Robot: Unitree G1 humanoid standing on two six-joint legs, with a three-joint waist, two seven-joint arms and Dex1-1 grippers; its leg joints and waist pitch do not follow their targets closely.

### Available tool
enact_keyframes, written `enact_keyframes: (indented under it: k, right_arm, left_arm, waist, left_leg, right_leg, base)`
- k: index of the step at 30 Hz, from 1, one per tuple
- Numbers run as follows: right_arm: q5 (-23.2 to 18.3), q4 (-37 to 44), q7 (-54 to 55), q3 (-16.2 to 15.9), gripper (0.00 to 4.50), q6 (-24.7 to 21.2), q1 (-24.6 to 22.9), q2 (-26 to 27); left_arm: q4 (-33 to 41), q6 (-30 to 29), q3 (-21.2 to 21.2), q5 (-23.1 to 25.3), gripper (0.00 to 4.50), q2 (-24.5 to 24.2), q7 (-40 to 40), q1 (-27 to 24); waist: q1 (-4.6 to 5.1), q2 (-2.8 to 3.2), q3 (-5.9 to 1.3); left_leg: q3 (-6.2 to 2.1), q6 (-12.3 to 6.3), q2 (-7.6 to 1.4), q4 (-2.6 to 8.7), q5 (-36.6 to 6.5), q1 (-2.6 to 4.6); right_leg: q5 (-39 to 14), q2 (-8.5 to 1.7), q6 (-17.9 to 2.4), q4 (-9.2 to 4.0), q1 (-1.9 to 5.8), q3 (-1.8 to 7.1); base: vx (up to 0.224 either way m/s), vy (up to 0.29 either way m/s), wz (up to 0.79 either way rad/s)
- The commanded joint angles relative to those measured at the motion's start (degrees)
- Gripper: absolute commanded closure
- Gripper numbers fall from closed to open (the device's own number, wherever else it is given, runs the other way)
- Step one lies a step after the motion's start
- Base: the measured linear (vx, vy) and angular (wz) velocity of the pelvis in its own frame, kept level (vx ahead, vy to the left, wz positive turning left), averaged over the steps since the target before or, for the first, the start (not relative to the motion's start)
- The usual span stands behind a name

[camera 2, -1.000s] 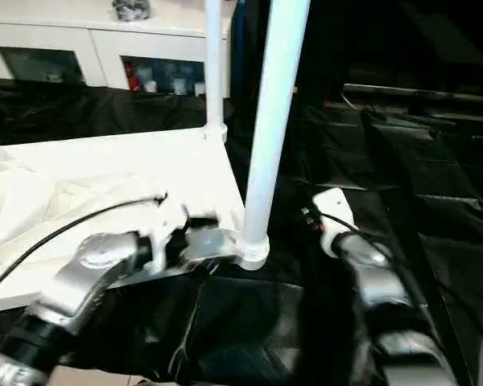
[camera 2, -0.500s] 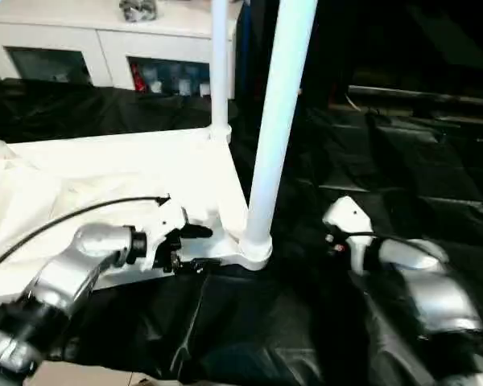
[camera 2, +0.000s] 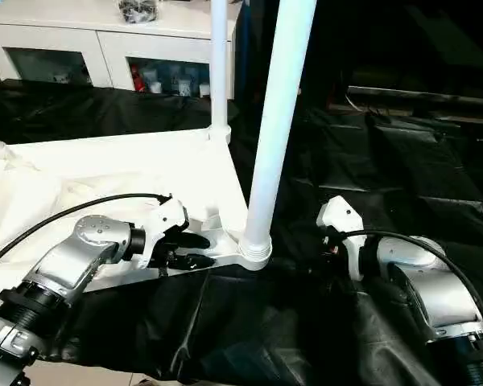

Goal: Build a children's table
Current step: Rotate table base, then rotate leg to tighten

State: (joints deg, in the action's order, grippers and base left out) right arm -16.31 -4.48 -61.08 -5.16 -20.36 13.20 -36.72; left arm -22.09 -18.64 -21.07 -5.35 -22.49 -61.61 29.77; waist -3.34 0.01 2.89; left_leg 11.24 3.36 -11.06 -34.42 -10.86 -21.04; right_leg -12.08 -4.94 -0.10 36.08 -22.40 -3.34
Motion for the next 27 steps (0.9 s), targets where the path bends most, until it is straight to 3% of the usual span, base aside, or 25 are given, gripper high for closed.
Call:
enact_keyframes:
  k: [1, 11, 16, 21, 26, 27]
  right_arm:
    - [0.3, 0.95, 0.58, -0.75, 0.0, -0.5, 0.27, 0.21]
    - [1.27, 0.79, 2.03, -1.89, 0.0, -0.68, 1.39, 1.95]
    - [3.16, -0.56, 3.75, -4.11, 0.0, 1.28, 2.84, 4.77]
    - [5.52, -2.6, 5.57, -6.02, 0.0, 2.71, 4.39, 7.14]
    - [7.66, -5.99, 8.4, -6.99, 0.0, 4.13, 6.56, 9.07]
    - [8.06, -6.39, 8.57, -7.15, 0.28, 4.44, 6.72, 9.09]
  left_arm:
    - [0.82, -1.73, -0.92, 0.39, 2.78, -0.87, -0.52, -1.02]
    - [2.16, -2.94, -1.27, 1.15, 3.65, -0.29, -0.23, -1.75]
    - [2.7, -3.49, -1.39, 1.39, 4.06, -0.26, -0.17, -1.99]
    - [3.35, -3.68, -1.83, 1.69, 4.47, 0.0, 0.17, -2.58]
    - [4.35, -3.8, -2.12, 2.34, 4.47, 0.21, 1.01, -3.37]
    - [4.5, -3.86, -2.1, 2.4, 4.5, 0.21, 1.06, -3.48]
  waist:
    - [-0.29, -0.26, -3.27]
    - [-0.22, -0.16, -3.26]
    - [-0.1, -0.02, -3.14]
    - [-0.1, -0.1, -3.23]
    - [-0.11, -0.22, -3.34]
    - [-0.08, -0.2, -3.29]
  left_leg:
    - [-1.22, -2.63, -2.18, 4.04, -11.53, 0.45]
    - [-1.2, -2.38, -2.19, 4.1, -11.9, 0.51]
    - [-1.28, -1.56, -2.19, 4.29, -13.06, 0.51]
    - [-1.26, -1.12, -2.24, 4.31, -12.77, 0.62]
    - [-1.14, -1.47, -2.2, 4.17, -11.04, 0.58]
    - [-1.16, -1.5, -2.21, 4.23, -10.97, 0.53]
  right_leg:
    - [-10.75, -3.23, -13.26, -5.06, 2.53, 2.52]
    - [-10.4, -3.2, -13.35, -5.06, 2.45, 2.53]
    - [-12.93, -3.24, -12.59, -5.27, 2.3, 2.54]
    - [-12.03, -3.2, -12.59, -5.13, 2.22, 2.6]
    - [-9.84, -3.17, -12.85, -4.88, 2.26, 2.65]
    - [-9.66, -3.16, -12.89, -4.88, 2.31, 2.65]
  base:
    - [0.0, 0.0, 0.0]
    - [0.0, 0.0, 0.0]
    - [0.0, 0.0, 0.0]
    - [0.0, 0.0, 0.0]
    - [0.0, 0.0, 0.0]
    - [0.0, 0.0, 0.0]
